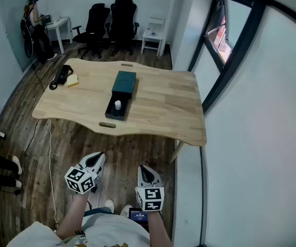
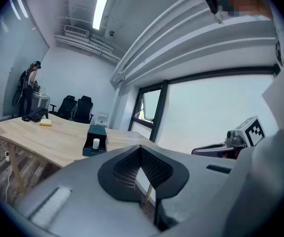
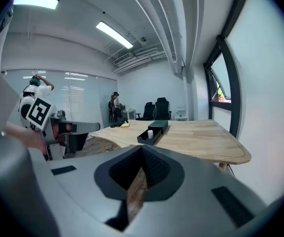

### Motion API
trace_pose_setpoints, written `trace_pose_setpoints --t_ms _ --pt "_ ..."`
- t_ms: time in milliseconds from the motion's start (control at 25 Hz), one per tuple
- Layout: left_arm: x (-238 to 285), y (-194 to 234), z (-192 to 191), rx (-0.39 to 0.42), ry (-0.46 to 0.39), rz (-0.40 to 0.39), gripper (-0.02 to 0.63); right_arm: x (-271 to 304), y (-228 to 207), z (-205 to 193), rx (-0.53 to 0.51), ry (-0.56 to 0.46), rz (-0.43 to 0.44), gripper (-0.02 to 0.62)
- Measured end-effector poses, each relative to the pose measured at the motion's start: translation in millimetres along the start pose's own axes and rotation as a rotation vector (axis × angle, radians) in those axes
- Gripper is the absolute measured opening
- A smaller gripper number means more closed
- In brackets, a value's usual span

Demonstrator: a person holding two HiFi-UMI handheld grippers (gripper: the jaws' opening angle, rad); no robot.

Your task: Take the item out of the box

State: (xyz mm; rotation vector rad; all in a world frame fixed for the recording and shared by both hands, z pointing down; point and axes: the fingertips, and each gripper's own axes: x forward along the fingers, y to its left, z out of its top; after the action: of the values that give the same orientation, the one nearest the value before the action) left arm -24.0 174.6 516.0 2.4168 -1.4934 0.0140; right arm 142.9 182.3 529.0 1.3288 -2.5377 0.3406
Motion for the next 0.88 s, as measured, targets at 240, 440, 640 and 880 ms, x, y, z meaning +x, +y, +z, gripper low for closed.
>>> trace_pose_setpoints --t_ms 240,440,640,880 --pt "-13.2 2.1 -3.5 0.027 0.033 0.023 0.000 -6.6 -1.9 -2.6 0.009 -0.004 -0.005 0.006" --pt "-23.5 6.5 -0.5 0.022 0.020 0.040 0.001 -6.8 4.9 -2.0 0.022 -0.016 0.002 0.005" --pt "-23.9 8.6 -3.6 0.025 0.031 0.036 0.000 -6.9 -0.1 -3.1 0.088 -0.035 -0.018 0.006" --pt "-9.2 24.2 1.2 0.023 0.026 0.035 0.000 8.3 -5.5 4.0 0.082 -0.039 -0.022 0.006"
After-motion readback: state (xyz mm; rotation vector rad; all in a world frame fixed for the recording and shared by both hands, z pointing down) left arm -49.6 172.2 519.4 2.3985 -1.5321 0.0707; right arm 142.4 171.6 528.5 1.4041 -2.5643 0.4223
